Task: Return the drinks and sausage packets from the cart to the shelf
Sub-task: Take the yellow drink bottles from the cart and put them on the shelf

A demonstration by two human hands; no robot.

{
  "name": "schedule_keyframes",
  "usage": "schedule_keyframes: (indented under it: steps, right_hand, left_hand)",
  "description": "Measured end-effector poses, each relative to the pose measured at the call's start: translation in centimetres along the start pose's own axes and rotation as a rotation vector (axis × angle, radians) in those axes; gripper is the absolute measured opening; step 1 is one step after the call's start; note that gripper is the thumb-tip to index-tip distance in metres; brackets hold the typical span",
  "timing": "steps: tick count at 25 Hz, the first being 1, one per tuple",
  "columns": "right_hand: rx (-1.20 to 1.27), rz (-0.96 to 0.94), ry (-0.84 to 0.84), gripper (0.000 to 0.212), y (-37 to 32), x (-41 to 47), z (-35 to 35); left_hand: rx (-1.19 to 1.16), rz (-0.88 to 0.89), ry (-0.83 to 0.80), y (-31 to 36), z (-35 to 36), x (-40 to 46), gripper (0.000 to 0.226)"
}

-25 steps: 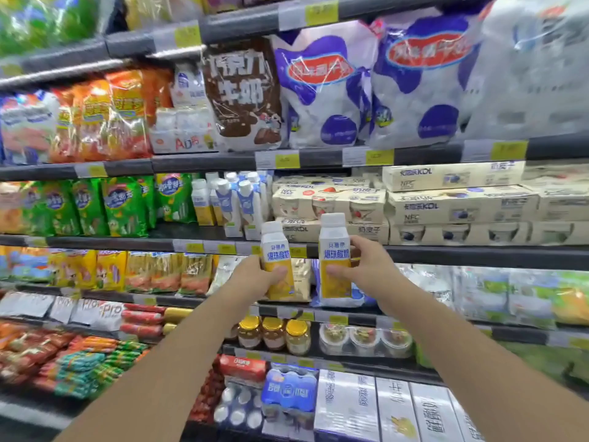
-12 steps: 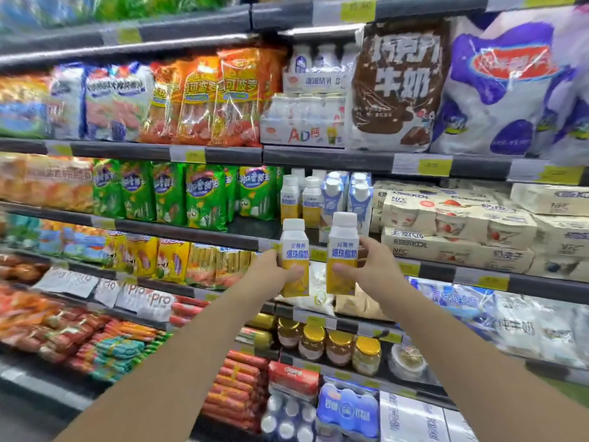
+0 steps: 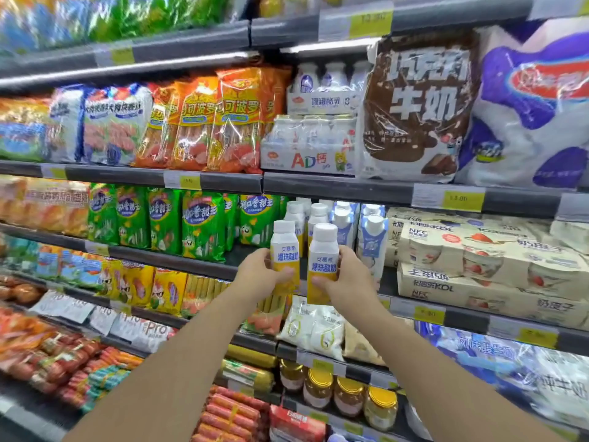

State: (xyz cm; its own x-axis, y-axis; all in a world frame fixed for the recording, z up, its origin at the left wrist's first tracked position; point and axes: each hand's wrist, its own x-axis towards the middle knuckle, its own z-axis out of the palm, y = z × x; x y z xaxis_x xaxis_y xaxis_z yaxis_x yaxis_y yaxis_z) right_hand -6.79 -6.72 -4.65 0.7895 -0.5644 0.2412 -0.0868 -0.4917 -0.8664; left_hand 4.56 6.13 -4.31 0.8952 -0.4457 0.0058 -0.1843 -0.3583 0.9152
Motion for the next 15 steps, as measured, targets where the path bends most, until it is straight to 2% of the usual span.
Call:
schedule_keyframes:
  steps: [6, 10, 15]
  right_hand:
    - [-0.076, -0.048, 0.034, 0.044, 0.3, 2.3, 2.9]
    - [-0.23, -0.029, 0.133, 0.05, 0.3, 3.3, 4.7]
    - [-0.326, 0.034, 0.258, 0.046, -0.6, 4.7, 6.5]
  left_hand:
    - [0.026, 0.028, 0.019, -0.6, -0.5, 3.9, 0.037]
    - [0.059, 0.059, -0.018, -1.1, -0.9, 6.4, 0.043]
    - [0.121, 0.098, -0.091, -1.6, -1.5, 9.5, 0.042]
